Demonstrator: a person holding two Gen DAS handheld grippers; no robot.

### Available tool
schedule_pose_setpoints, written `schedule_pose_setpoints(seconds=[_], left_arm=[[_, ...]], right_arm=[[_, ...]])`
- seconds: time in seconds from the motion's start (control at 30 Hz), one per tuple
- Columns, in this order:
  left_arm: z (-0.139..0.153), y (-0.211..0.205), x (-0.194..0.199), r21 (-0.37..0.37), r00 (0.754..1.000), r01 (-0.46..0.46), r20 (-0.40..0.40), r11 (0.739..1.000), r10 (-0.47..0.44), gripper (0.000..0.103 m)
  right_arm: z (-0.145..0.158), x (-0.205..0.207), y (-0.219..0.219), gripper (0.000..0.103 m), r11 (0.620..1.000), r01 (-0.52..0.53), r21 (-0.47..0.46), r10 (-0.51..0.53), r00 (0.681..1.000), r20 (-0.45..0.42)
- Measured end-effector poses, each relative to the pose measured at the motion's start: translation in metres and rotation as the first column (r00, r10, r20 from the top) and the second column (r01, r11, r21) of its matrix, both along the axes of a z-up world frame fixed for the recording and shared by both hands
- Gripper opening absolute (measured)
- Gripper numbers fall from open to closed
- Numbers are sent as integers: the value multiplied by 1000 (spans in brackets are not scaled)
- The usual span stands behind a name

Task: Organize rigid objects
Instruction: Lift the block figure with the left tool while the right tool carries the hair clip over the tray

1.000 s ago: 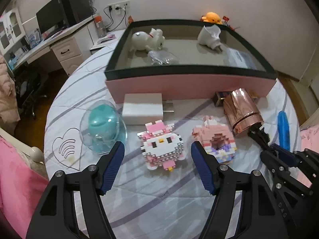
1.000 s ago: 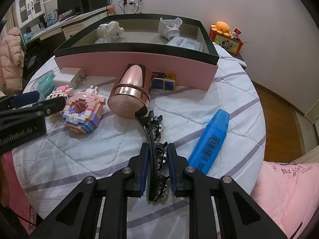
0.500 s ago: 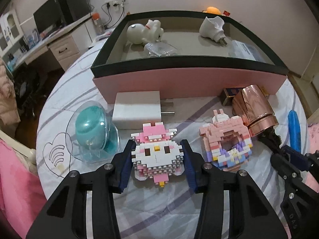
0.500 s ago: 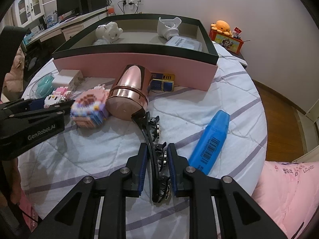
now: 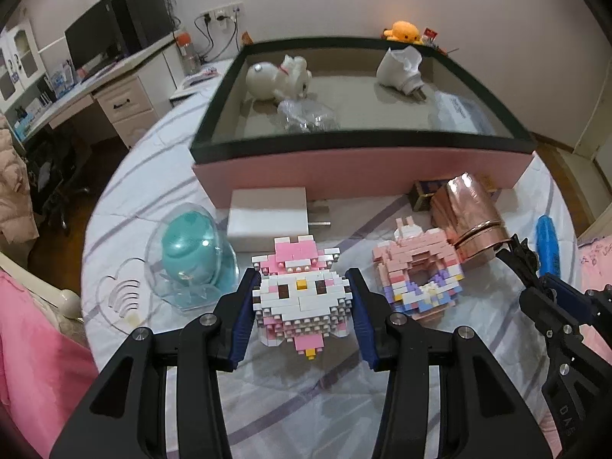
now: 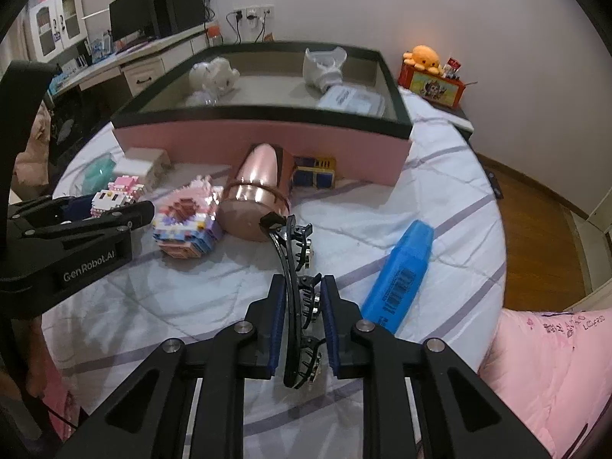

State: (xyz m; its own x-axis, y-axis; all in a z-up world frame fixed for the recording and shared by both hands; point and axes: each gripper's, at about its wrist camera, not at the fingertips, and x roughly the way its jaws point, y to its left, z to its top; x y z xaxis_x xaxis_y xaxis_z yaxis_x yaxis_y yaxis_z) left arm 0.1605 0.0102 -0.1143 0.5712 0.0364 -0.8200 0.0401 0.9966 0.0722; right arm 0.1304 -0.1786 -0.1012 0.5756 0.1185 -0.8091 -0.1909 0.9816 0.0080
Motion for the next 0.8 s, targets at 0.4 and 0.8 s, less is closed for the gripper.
schedule_pose_setpoints(seconds=[0.4, 0.8], left_arm=[[73, 4, -36, 3, 980, 1, 197, 1000, -2, 46], [151, 4, -78, -4, 905, 26, 425, 1000, -22, 46]], right_arm=[[75, -32, -8, 19, 998, 52, 45, -60, 972, 226], [143, -72, -12, 19, 995, 50, 91, -85, 893, 441]])
